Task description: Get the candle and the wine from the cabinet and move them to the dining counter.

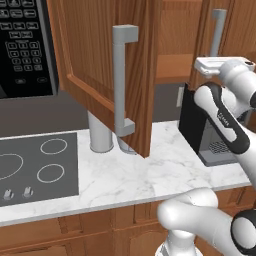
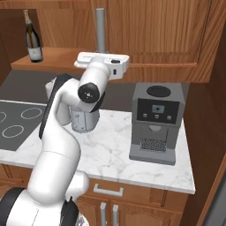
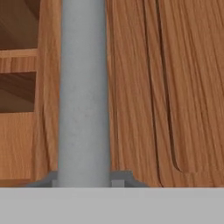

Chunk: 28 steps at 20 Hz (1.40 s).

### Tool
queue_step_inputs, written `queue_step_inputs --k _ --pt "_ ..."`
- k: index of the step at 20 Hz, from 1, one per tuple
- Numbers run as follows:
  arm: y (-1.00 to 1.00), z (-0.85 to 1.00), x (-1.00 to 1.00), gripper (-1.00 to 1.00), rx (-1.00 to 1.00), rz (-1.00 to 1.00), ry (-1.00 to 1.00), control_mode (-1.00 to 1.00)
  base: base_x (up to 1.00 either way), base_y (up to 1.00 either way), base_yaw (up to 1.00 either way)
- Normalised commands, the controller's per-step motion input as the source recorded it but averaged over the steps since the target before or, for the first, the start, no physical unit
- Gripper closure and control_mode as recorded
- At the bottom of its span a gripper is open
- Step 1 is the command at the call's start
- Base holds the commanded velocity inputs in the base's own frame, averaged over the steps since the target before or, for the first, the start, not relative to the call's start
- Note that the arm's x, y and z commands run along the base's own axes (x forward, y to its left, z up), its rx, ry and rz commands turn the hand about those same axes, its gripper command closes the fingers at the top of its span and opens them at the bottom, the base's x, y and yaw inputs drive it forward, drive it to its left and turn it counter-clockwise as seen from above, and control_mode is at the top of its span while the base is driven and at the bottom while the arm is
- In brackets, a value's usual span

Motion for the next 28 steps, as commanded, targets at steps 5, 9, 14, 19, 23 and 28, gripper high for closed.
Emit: queue_step_inputs --k 5,9,14,19,23,28 --pt "-0.59 0.00 -0.46 1.00 0.04 0.00 0.03 -1.00 0.00 0.00 0.00" --pt "-0.60 0.00 -0.54 1.00 0.02 0.00 0.01 -1.00 0.00 0.00 0.00" --pt "-0.68 0.00 -0.55 1.00 0.03 0.00 0.02 -1.00 0.00 0.00 0.00" --pt "-0.69 0.00 -0.50 1.00 0.03 0.00 0.03 -1.00 0.00 0.00 0.00" --pt "-0.71 0.00 -0.52 1.00 0.02 0.00 0.02 -1.00 0.00 0.00 0.00" --pt "-0.71 0.00 -0.50 1.00 0.02 0.00 0.02 -1.00 0.00 0.00 0.00"
